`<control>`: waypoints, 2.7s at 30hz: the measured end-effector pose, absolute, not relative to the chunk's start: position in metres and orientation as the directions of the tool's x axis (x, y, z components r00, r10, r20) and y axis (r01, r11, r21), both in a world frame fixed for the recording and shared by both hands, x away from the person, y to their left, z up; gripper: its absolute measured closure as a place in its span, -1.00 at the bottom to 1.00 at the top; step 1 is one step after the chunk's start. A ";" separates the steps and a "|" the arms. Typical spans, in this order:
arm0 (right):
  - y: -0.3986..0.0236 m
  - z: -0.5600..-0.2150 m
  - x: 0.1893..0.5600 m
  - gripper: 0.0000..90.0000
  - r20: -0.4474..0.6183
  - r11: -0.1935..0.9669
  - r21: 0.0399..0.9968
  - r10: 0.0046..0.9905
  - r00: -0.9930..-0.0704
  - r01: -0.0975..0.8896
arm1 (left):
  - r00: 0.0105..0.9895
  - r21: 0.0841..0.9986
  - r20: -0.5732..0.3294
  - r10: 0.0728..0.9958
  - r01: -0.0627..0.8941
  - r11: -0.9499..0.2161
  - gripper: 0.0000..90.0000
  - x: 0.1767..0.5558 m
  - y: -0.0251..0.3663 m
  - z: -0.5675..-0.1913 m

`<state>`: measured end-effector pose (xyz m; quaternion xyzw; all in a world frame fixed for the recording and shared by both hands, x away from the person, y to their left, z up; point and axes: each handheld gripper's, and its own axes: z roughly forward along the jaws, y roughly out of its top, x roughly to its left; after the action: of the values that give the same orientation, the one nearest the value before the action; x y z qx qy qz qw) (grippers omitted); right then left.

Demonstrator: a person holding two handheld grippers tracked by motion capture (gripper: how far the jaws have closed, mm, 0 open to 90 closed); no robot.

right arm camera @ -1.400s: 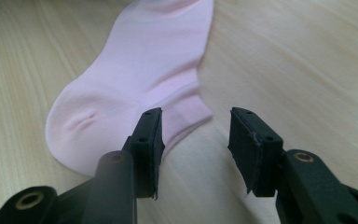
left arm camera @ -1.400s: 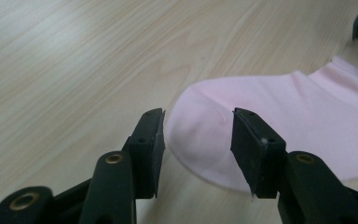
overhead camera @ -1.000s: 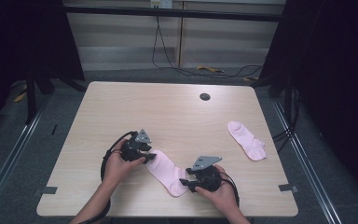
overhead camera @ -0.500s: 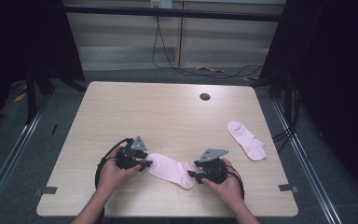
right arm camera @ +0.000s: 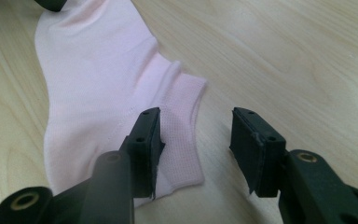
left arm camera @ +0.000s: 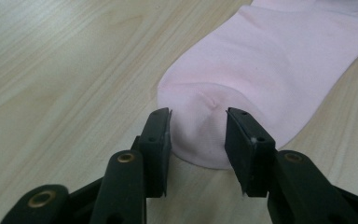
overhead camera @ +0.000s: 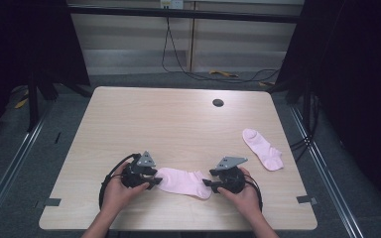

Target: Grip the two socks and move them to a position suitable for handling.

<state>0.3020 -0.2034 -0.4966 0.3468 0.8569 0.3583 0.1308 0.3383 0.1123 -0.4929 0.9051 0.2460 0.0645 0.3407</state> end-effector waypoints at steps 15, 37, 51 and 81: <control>-0.263 -0.477 0.335 0.23 -0.008 0.319 0.771 0.870 -0.493 0.551 | 0.836 0.691 -0.086 0.541 0.442 -0.573 -0.39 0.350 0.127 -0.484; -0.327 -0.481 0.357 0.33 -0.011 0.189 0.764 0.960 -0.280 0.617 | 0.822 0.697 -0.088 0.563 0.454 -0.555 -0.47 0.351 0.136 -0.484; -0.345 -0.484 0.361 0.44 0.001 0.156 0.747 0.972 -0.236 0.646 | 0.821 0.697 -0.090 0.564 0.457 -0.553 -0.46 0.350 0.137 -0.485; -0.289 -0.499 0.371 0.52 -0.016 0.265 0.724 0.929 -0.369 0.636 | 0.824 0.696 -0.103 0.558 0.460 -0.551 -0.45 0.350 0.138 -0.485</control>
<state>0.3712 -0.2890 -0.4992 0.5136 0.7621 0.3219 0.2274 0.3502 0.1383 -0.4848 0.8783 0.2897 0.0649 0.3747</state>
